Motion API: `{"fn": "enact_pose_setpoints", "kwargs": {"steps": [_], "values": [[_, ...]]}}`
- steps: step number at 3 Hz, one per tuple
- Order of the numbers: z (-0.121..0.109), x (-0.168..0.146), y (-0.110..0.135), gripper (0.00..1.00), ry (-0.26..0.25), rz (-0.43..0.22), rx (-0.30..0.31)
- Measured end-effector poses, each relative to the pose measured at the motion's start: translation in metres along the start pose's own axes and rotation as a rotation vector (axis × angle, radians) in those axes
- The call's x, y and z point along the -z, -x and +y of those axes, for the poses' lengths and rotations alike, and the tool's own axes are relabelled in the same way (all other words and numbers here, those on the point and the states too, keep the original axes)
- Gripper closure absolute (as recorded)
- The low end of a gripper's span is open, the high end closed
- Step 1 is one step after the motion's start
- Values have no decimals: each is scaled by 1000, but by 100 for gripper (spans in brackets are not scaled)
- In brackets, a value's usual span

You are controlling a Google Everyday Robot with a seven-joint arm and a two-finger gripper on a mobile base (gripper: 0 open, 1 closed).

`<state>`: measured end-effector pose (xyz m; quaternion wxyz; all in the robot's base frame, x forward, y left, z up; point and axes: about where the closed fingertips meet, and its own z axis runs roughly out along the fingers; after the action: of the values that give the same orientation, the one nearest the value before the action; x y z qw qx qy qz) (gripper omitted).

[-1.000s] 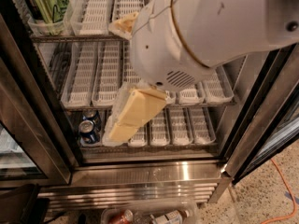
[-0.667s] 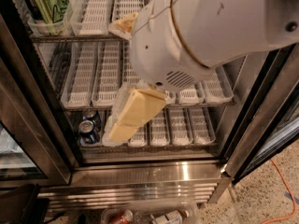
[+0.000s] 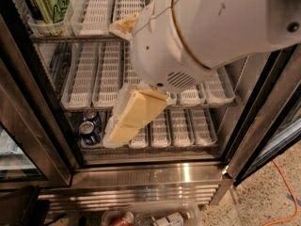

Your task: Pick green can from top shelf of fridge

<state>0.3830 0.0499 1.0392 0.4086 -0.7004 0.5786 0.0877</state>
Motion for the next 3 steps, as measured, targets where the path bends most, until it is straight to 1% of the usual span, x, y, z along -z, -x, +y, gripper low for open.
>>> {"fn": "enact_pose_setpoints", "kwargs": {"steps": [3], "values": [[0,0,0,0,0,0,0]]}}
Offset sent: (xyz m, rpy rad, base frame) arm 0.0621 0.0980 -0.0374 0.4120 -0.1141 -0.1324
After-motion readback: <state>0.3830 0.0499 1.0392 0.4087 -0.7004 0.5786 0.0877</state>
